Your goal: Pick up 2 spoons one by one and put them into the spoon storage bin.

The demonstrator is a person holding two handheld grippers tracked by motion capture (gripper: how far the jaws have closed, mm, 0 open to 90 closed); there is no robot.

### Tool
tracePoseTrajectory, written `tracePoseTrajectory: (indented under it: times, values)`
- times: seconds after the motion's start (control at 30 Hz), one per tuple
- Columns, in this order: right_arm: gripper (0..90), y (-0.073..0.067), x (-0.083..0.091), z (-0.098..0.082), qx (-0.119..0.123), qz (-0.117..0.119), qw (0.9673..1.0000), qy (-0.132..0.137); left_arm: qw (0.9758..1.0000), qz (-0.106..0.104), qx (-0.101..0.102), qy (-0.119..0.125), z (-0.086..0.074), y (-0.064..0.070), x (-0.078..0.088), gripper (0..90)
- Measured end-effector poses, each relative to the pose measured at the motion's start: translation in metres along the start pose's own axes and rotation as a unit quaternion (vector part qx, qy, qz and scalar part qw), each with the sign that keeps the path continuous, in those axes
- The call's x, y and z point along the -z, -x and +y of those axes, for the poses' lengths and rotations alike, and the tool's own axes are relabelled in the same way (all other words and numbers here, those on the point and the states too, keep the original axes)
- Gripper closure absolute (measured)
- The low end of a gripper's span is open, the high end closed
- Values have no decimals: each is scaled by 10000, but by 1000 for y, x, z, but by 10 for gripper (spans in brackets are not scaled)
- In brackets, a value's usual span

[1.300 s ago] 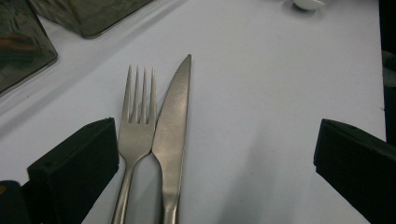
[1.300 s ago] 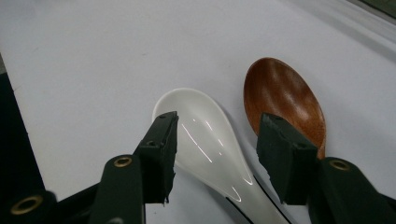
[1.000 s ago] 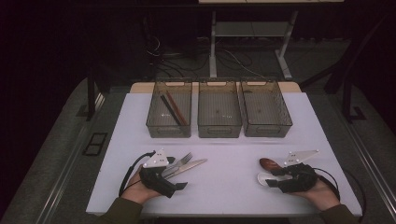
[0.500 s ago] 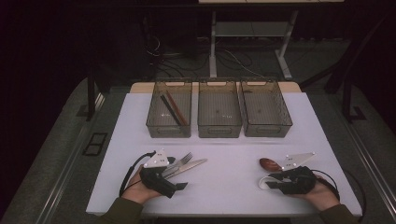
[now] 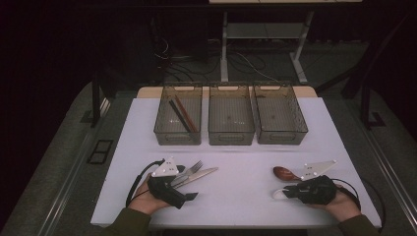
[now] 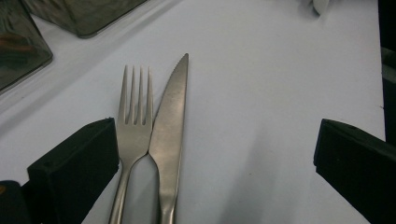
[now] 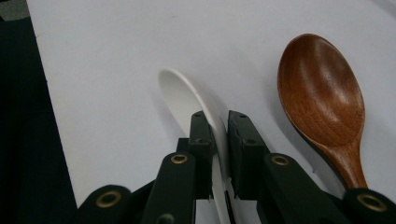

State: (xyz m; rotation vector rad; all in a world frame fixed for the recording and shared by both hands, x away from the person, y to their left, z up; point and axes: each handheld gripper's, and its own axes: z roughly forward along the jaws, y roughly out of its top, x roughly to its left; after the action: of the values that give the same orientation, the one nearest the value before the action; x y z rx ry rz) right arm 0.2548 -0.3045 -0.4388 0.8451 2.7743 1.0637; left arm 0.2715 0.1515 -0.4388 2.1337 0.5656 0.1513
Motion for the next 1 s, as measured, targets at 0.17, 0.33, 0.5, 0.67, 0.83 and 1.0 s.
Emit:
tracePoseTrajectory:
  times: [0.17, 0.33, 0.5, 0.67, 0.83, 1.0]
  values:
    - [820, -1, 1, -2, -1, 6, 10000, 37, 9999, 39, 58, 99, 0, 1, 2, 0]
    - [825, -2, 2, -1, 41, -19, 10000, 30, 9999, 80, 103, 64, -3, -2, 2, 0]
    - [826, -2, 3, 2, 69, -99, 9999, 74, 9999, 64, 82, 55, -3, -1, 3, 0]
    - [827, -6, 1, 7, 134, -158, 9997, 91, 9999, 78, 89, 22, -4, -1, 3, 0]
    - [827, -7, 4, 11, 38, -227, 9994, 257, 9999, 60, 79, 24, -3, -1, 1, 0]
    - [827, -8, 4, 17, -38, -279, 9990, 347, 9999, 76, 63, 24, -4, 1, 3, 0]
